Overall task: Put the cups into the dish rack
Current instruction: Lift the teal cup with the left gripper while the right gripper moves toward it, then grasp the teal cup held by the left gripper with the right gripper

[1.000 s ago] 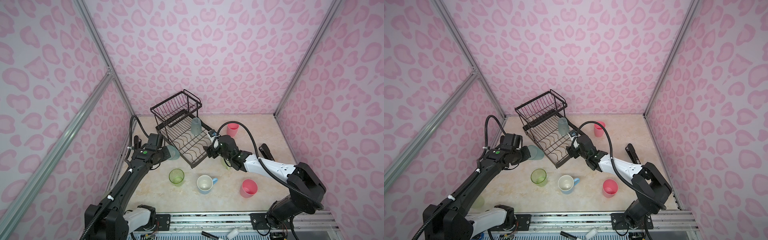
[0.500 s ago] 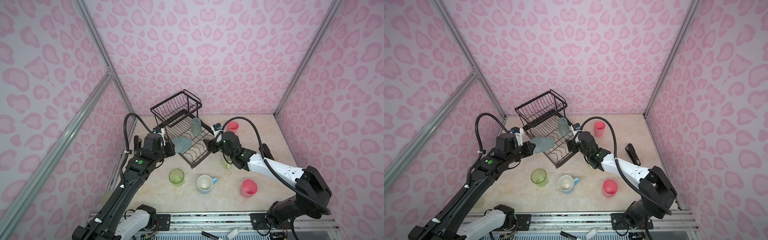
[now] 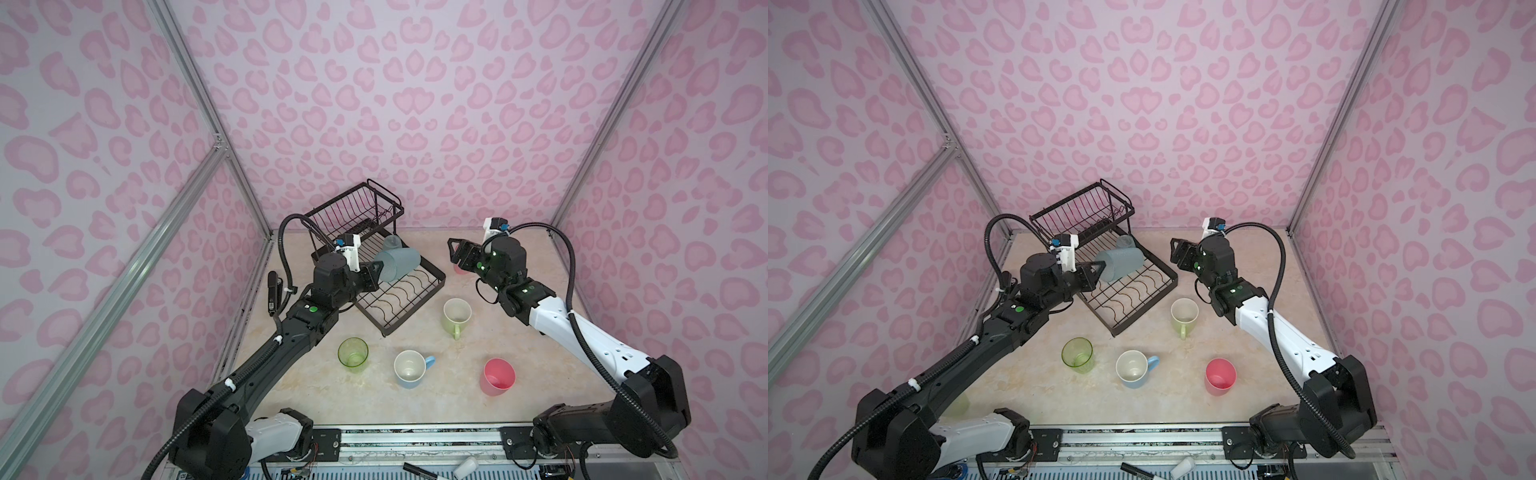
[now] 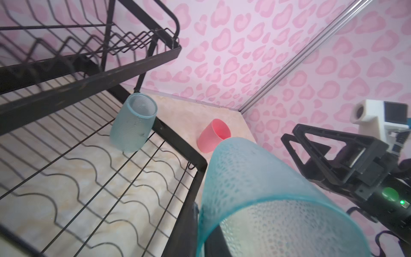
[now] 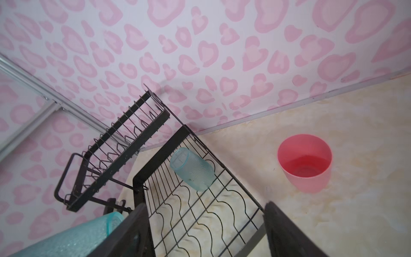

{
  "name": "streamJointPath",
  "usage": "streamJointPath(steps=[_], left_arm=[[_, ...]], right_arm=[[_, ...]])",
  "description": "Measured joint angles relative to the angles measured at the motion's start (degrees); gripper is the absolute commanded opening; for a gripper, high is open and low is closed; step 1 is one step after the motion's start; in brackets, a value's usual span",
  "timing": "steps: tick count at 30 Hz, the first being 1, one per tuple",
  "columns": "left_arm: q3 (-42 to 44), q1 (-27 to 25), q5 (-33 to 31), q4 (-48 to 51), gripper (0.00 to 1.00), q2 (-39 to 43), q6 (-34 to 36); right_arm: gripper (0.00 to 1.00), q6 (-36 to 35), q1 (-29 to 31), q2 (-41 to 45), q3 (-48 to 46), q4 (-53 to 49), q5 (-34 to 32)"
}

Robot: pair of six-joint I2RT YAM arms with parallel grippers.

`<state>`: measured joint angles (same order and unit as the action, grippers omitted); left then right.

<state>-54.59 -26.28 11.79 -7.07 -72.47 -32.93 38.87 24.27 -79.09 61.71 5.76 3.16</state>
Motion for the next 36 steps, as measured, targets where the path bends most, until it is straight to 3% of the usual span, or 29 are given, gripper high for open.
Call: streamJointPath(steps=[7, 15, 23, 36], left_arm=[[-3.8, -3.1, 2.0, -12.8, 0.06, -9.4, 0.2], [-8.3, -5.6, 4.5, -20.3, 0.06, -17.4, 0.5], [-12.9, -6.4, 5.7, -24.7, 0.06, -23.4, 1.5], [-20.8, -6.5, 7.8, -27.5, 0.06, -31.5, 1.5]], right_arm=[[0.79, 20.2, -7.4, -0.5, 0.0, 4.1, 8.6], [0.76, 37.0, -9.8, -4.1, 1.2, 9.8, 14.9], [0.75, 45.8, -9.4, -6.6, 2.8, 12.3, 18.2], [0.75, 50.7, -8.5, -9.5, 3.7, 14.8, 20.1]])
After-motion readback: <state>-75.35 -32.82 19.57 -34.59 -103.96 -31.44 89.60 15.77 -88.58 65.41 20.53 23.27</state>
